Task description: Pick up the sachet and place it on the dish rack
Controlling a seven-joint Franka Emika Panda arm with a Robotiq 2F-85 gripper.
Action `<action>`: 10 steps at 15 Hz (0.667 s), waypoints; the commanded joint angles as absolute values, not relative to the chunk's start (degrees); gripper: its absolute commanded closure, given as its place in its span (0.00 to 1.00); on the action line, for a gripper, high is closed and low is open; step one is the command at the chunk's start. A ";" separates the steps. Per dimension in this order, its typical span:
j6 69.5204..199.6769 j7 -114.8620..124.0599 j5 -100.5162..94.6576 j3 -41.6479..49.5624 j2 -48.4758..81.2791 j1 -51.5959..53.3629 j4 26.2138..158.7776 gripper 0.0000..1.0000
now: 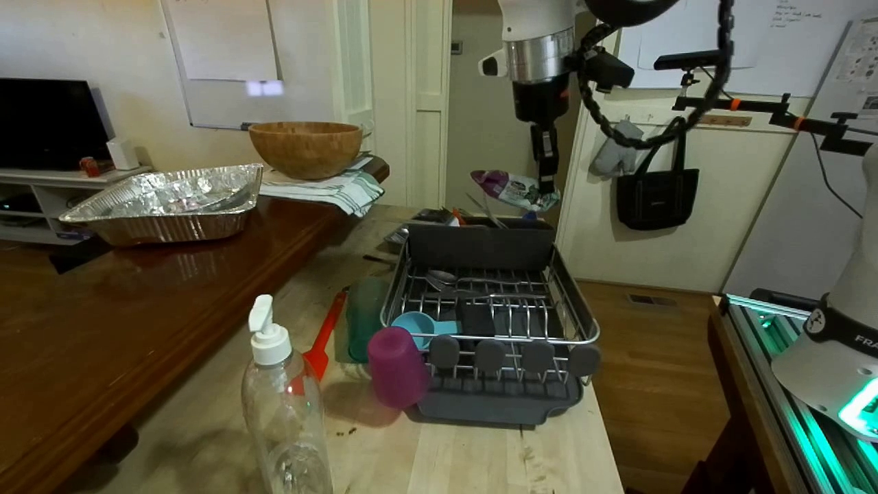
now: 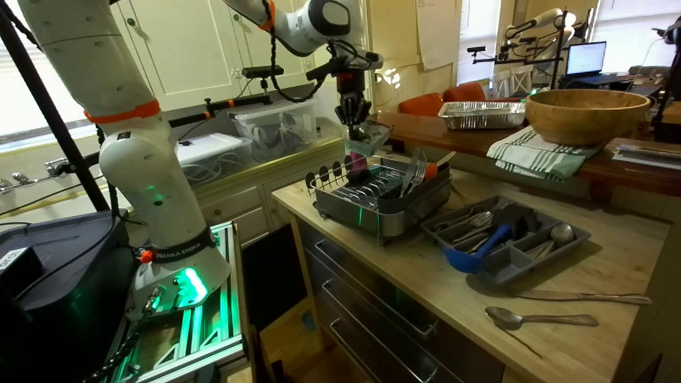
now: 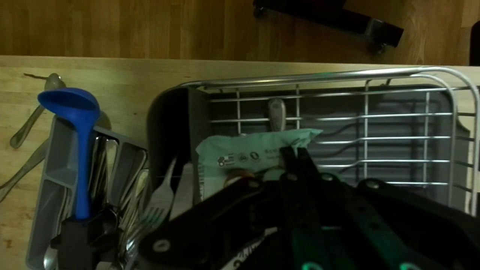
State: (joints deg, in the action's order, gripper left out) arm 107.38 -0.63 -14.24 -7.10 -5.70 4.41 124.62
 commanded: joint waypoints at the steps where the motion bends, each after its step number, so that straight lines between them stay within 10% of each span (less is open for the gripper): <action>1: 108.32 8.23 -13.50 -10.91 -9.85 8.38 129.59 0.99; 10: 106.96 -0.45 -10.42 -6.46 6.97 5.76 118.55 0.99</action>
